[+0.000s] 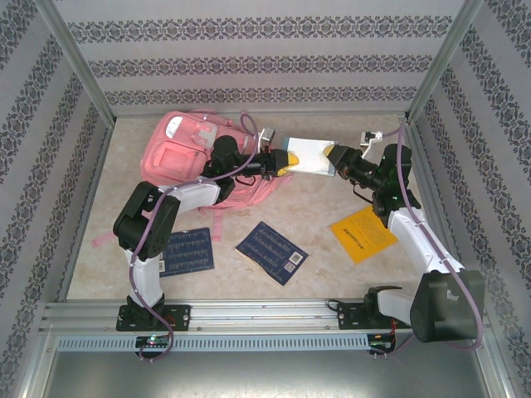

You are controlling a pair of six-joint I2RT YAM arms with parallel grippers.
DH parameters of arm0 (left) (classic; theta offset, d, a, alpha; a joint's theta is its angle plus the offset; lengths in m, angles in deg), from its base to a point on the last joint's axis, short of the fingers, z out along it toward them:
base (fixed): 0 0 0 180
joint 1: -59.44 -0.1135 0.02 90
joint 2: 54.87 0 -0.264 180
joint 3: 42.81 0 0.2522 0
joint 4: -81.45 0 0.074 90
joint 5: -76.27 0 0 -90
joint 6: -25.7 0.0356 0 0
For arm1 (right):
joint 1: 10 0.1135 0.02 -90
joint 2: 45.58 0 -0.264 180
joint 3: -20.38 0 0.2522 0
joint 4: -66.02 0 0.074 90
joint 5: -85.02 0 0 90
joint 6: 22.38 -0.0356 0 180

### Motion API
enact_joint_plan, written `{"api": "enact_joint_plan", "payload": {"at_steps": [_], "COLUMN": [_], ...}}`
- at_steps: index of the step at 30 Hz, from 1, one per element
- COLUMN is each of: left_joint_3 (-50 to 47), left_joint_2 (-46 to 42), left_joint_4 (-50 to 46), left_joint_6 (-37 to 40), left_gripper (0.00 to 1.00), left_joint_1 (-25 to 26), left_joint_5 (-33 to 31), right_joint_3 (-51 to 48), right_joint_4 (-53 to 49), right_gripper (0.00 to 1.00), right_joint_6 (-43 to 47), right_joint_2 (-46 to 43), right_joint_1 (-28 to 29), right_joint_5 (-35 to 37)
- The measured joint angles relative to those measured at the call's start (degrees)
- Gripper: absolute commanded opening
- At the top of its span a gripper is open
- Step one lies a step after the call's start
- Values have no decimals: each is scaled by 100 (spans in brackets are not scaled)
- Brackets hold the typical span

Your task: Pack the student bag

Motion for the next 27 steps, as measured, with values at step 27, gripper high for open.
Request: {"api": "enact_joint_plan", "payload": {"at_steps": [27], "left_joint_3": [2020], "left_joint_2": [-538], "left_joint_4": [-7554], "left_joint_6": [5683], "left_gripper": [38], "left_joint_1": [-782], "left_joint_5": [-3886], "right_joint_3": [-531], "right_joint_4": [-1676], "right_gripper": [0], "right_joint_6": [988], "right_joint_2": [-949], "right_joint_1": [407], "right_joint_5": [1818]}}
